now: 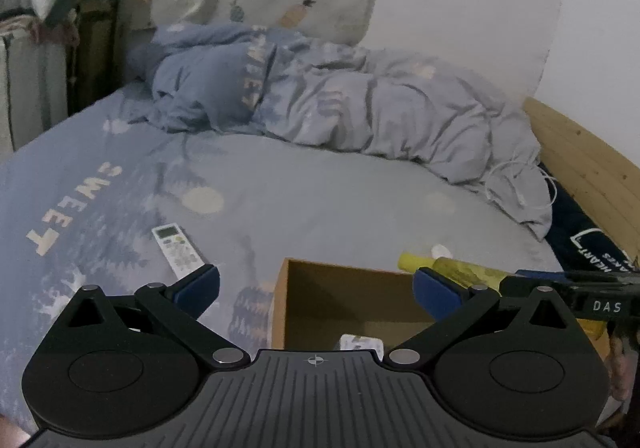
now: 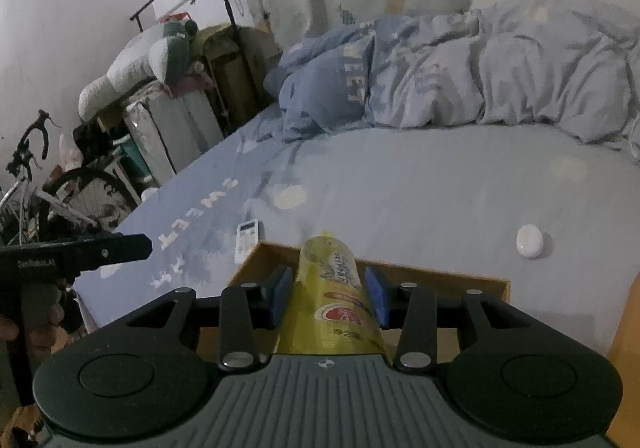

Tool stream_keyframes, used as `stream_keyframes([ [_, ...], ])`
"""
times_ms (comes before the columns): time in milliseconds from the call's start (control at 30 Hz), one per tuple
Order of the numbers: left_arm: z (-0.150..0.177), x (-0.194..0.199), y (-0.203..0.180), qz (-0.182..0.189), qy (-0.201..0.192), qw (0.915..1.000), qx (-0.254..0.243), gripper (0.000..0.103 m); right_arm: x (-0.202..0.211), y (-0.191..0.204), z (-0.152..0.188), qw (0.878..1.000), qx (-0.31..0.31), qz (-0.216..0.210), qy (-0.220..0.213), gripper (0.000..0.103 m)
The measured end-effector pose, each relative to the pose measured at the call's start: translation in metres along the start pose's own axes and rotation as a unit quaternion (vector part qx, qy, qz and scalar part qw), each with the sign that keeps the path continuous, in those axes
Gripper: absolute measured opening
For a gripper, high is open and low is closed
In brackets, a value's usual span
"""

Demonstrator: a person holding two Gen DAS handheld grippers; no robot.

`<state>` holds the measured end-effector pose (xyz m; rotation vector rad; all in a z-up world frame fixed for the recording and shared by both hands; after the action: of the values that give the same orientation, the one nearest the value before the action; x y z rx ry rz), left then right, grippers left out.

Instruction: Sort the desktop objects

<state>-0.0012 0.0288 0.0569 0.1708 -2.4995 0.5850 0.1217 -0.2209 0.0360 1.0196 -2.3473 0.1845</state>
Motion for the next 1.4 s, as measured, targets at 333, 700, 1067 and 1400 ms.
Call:
stream_keyframes([
  [333,0.014,-0.008,0.005,0.001,0.000,1.0000,-0.008,0.103,-0.012,0.001,0.022,0.999,-0.002,0.011,0.033,0.000],
  [700,0.031,-0.023,0.009,0.005,0.029,0.9995,-0.011,0.103,-0.021,0.001,0.043,0.997,-0.003,0.014,0.073,0.000],
  [1067,0.036,-0.028,0.015,-0.001,0.036,0.9993,-0.008,0.103,-0.024,0.006,0.052,0.996,0.003,0.023,0.081,0.000],
  [1400,0.038,-0.027,0.013,0.000,0.037,0.9992,-0.012,0.103,-0.025,0.011,0.050,0.996,0.010,0.033,0.083,0.000],
])
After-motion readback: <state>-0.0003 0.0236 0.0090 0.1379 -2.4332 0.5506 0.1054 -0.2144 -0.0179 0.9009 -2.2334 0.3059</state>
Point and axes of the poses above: each gripper's, at about its wrist camera, not at the fingertips, and x roughly against the way its jaws point, y to its left, z to its underside, the point moved 2 cm from there along -x, roughly the way its jaws point, and after that the axes turned 12 degrees about x, right-handed, at the moved point
